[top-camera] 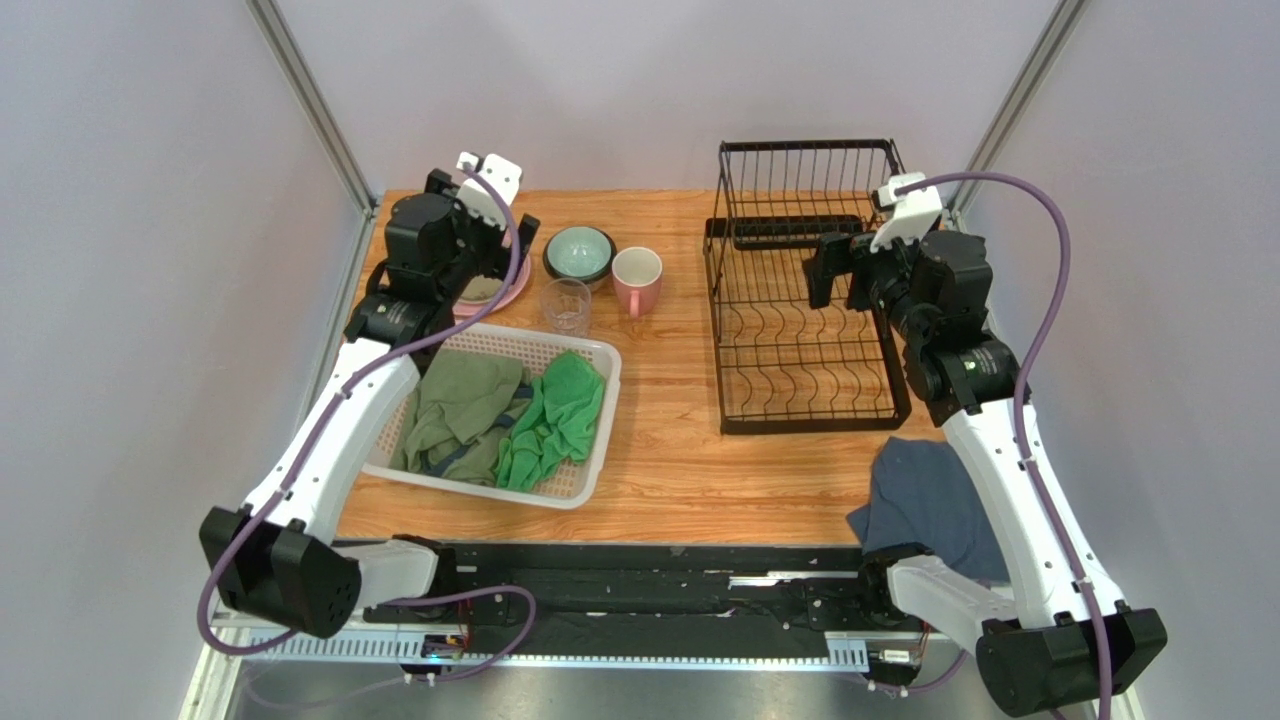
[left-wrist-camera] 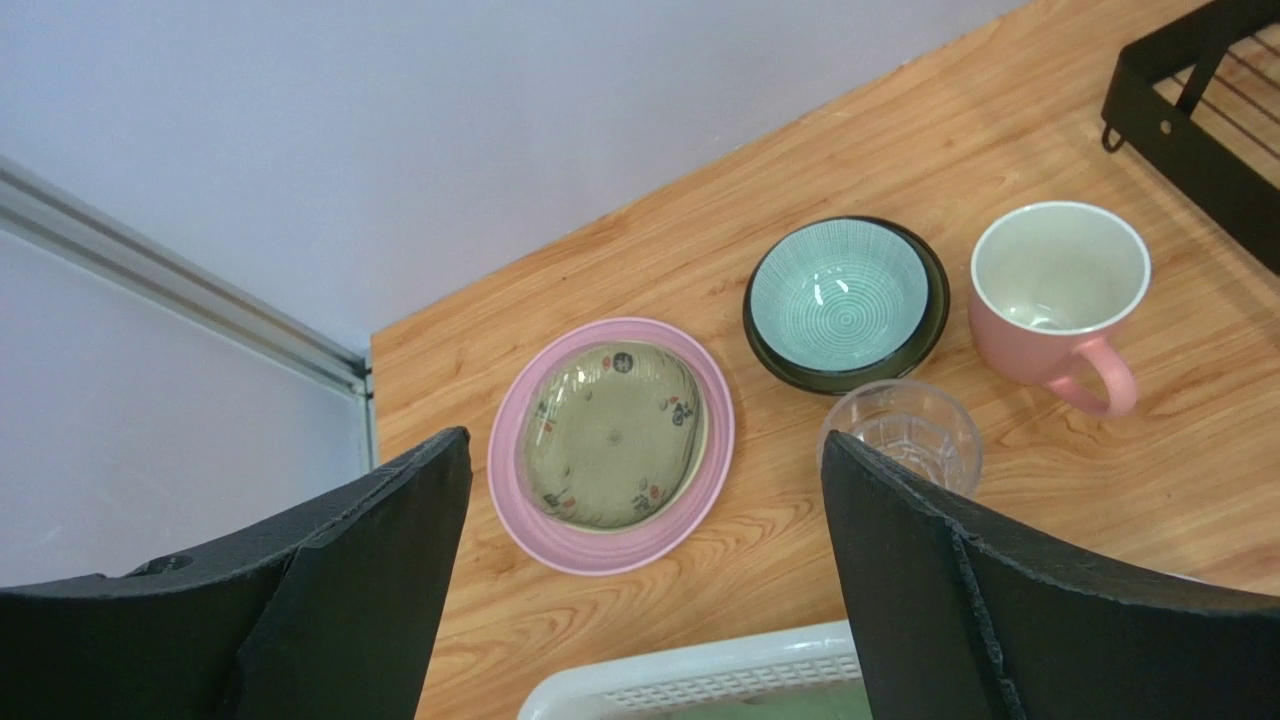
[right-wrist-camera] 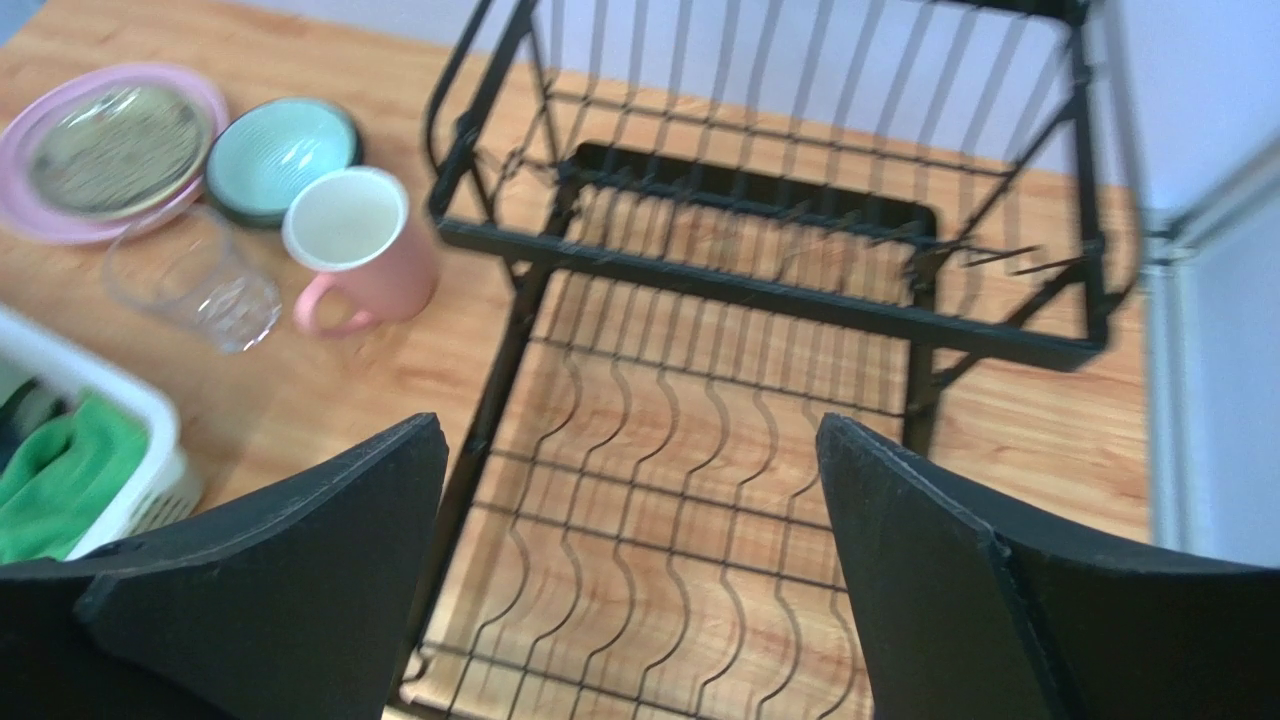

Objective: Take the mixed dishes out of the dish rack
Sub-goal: Reset both arms

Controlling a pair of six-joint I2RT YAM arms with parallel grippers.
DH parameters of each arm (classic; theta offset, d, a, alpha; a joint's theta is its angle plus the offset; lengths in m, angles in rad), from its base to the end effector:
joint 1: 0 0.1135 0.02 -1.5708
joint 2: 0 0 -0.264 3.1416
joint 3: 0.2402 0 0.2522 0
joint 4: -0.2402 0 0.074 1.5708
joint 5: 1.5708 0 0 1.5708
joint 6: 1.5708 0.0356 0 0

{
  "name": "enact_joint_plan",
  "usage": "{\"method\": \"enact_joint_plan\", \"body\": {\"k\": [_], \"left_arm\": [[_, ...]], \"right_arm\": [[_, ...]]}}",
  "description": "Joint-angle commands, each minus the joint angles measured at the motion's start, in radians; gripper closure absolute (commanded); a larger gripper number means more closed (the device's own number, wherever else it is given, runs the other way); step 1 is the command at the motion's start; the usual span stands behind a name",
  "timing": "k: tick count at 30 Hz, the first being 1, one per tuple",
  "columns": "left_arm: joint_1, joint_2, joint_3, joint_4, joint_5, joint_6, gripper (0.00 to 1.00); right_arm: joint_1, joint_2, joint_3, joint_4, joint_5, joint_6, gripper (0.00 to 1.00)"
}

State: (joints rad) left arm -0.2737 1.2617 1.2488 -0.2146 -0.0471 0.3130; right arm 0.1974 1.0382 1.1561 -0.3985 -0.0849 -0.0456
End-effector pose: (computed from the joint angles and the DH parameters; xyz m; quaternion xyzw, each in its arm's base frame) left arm 0.2817 -0.0774 0.3971 0.2123 0.7534 0.0307 0.6216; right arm 0.2223 0.0475 0.3990 -0.1221 0.7893 0.0794 0.5964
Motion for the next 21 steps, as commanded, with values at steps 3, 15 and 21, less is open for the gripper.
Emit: {"method": "enact_joint_plan", "body": {"k": [3,15,21], "left_arm": [[0.056,-0.139,-0.064,0.093,0.012,-0.110,0.04],[0.088,-0.234,-0.167,0.155,0.015,-0.130,0.03],[0.093,-0.237,-0.187,0.159,0.023,-0.143,0.03]], "right_arm": [[-0.006,-0.029,0.019,0.139,0.237,-0.017,0.01],[0.042,-0.066,-0.082,0.233,0.298,-0.069,0.03],[0.057,-0.067,-0.096,0.236,0.297,-0.082,0.05]]}}
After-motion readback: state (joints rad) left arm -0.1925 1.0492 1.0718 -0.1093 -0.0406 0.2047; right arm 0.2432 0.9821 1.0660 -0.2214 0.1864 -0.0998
